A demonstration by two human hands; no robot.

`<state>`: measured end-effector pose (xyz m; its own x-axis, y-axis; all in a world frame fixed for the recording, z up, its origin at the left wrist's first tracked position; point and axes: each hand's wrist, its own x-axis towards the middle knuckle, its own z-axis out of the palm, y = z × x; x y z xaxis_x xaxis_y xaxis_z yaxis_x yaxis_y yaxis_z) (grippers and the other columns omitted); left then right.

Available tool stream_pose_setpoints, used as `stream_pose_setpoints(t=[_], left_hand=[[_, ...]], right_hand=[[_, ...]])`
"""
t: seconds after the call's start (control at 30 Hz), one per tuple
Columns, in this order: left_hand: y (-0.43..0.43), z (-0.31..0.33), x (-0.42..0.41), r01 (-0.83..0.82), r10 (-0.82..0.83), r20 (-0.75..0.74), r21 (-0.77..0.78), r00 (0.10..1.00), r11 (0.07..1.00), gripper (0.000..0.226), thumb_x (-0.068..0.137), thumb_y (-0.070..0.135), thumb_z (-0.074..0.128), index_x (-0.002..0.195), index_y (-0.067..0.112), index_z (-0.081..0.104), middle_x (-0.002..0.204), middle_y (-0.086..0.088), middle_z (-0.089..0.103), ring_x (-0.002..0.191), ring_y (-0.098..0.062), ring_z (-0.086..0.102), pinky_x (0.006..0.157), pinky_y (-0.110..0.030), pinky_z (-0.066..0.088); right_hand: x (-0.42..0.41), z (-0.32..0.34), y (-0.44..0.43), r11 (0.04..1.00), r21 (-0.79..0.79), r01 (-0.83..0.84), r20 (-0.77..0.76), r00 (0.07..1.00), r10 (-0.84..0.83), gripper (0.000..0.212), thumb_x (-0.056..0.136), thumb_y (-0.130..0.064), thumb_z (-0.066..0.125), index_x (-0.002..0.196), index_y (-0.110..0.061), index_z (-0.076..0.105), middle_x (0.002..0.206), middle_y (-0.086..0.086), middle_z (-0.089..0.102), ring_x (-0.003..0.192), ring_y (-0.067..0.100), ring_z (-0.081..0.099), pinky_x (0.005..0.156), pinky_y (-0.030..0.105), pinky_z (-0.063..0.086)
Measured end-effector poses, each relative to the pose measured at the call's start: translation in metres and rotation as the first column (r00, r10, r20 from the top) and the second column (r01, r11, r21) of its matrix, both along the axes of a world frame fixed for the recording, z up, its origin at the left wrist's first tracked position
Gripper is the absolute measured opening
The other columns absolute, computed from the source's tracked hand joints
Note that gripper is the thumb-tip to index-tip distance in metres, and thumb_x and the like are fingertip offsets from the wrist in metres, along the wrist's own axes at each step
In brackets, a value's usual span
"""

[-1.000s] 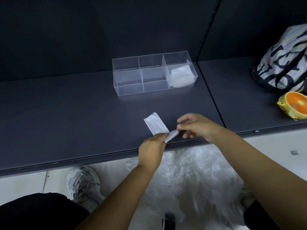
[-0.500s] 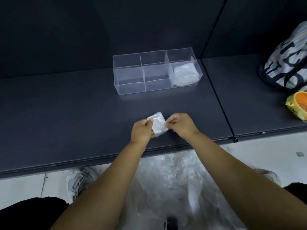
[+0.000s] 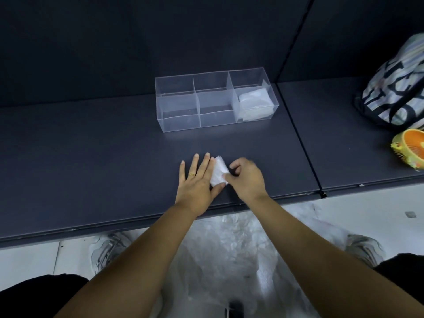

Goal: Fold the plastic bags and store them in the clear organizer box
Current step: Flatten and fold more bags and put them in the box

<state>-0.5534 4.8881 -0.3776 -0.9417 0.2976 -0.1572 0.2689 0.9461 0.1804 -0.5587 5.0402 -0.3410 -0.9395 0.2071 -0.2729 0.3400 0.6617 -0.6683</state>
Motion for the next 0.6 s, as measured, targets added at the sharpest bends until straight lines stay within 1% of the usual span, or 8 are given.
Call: stream_pose_setpoints(t=[0.07, 0.13, 0.23, 0.3, 0.37, 0.43, 0.5, 0.6], left_hand=[[-0.001, -0.001, -0.001, 0.002, -0.002, 0.008, -0.026, 1.0, 1.0, 0.084, 0.082, 0.071, -0.005, 0.151, 0.023, -0.01, 0.16, 0.008, -0.012, 0.145, -0.018, -0.019, 0.11, -0.044, -0.026], [0.0, -0.001, -0.001, -0.012, 0.013, 0.017, -0.042, 1.0, 0.999, 0.088, 0.079, 0.073, -0.008, 0.151, 0.023, -0.012, 0.16, 0.006, -0.014, 0.144, -0.019, -0.022, 0.111, -0.046, -0.023], [0.0, -0.002, 0.0, -0.045, 0.047, 0.033, -0.041, 0.998, 0.998, 0.091, 0.078, 0.075, -0.008, 0.15, 0.019, -0.015, 0.159, 0.004, -0.017, 0.144, -0.02, -0.023, 0.111, -0.047, -0.022], [0.002, -0.001, 0.002, -0.068, 0.07, 0.041, -0.04, 0.997, 0.997, 0.093, 0.076, 0.075, -0.01, 0.149, 0.017, -0.017, 0.159, 0.003, -0.018, 0.144, -0.021, -0.023, 0.112, -0.048, -0.02], [0.006, -0.001, 0.004, -0.102, 0.104, 0.058, -0.028, 0.993, 0.994, 0.093, 0.077, 0.074, -0.009, 0.149, 0.016, -0.018, 0.159, 0.002, -0.02, 0.144, -0.021, -0.024, 0.112, -0.048, -0.02], [0.01, 0.0, 0.007, -0.133, 0.136, 0.076, -0.039, 0.988, 0.99, 0.092, 0.078, 0.072, -0.007, 0.148, 0.014, -0.019, 0.158, -0.001, -0.021, 0.144, -0.022, -0.024, 0.112, -0.049, -0.02], [0.013, 0.003, 0.011, -0.145, 0.151, 0.083, -0.07, 0.985, 0.987, 0.089, 0.081, 0.067, -0.005, 0.148, 0.01, -0.019, 0.158, -0.005, -0.02, 0.144, -0.024, -0.023, 0.114, -0.051, -0.016], [0.015, 0.008, 0.017, -0.136, 0.149, 0.112, -0.118, 0.982, 0.984, 0.091, 0.077, 0.065, -0.009, 0.146, 0.008, -0.022, 0.158, -0.008, -0.022, 0.144, -0.025, -0.024, 0.115, -0.051, -0.013]], right_hand=[[0.012, -0.006, -0.002, 0.993, 0.1, 0.058, -0.101, 0.994, -0.048, 0.027, 0.078, -0.028, 0.076, 0.099, -0.017, 0.062, 0.1, -0.001, 0.05, 0.096, 0.016, 0.048, 0.084, 0.032, 0.046], [0.017, -0.01, -0.004, 0.985, 0.145, 0.094, -0.167, 0.984, -0.069, 0.02, 0.081, -0.027, 0.074, 0.095, -0.017, 0.064, 0.1, 0.001, 0.051, 0.098, 0.019, 0.049, 0.089, 0.034, 0.043], [0.017, -0.013, -0.009, 0.975, 0.183, 0.129, -0.217, 0.972, -0.088, 0.005, 0.088, -0.017, 0.066, 0.09, -0.013, 0.065, 0.1, 0.005, 0.056, 0.098, 0.024, 0.052, 0.087, 0.032, 0.04], [0.018, -0.013, -0.013, 0.964, 0.201, 0.173, -0.243, 0.962, -0.122, 0.007, 0.092, -0.016, 0.058, 0.092, -0.011, 0.064, 0.101, 0.007, 0.057, 0.099, 0.026, 0.052, 0.085, 0.032, 0.039], [0.017, -0.013, -0.018, 0.952, 0.229, 0.204, -0.202, 0.966, -0.159, 0.017, 0.096, -0.026, 0.054, 0.097, -0.013, 0.064, 0.106, 0.006, 0.056, 0.104, 0.025, 0.049, 0.087, 0.033, 0.036], [0.015, -0.011, -0.024, 0.945, 0.252, 0.21, -0.122, 0.975, -0.184, 0.022, 0.091, -0.036, 0.058, 0.095, -0.016, 0.065, 0.109, 0.005, 0.053, 0.108, 0.024, 0.046, 0.091, 0.035, 0.034], [0.012, -0.006, -0.028, 0.953, 0.238, 0.189, -0.058, 0.982, -0.18, 0.016, 0.084, -0.033, 0.065, 0.09, -0.018, 0.065, 0.109, 0.004, 0.052, 0.108, 0.025, 0.046, 0.093, 0.036, 0.038], [0.007, 0.003, -0.03, 0.982, 0.109, 0.153, 0.015, 0.988, -0.156, 0.003, 0.082, -0.018, 0.062, 0.084, -0.017, 0.062, 0.096, 0.002, 0.059, 0.096, 0.023, 0.056, 0.074, 0.029, 0.046]])
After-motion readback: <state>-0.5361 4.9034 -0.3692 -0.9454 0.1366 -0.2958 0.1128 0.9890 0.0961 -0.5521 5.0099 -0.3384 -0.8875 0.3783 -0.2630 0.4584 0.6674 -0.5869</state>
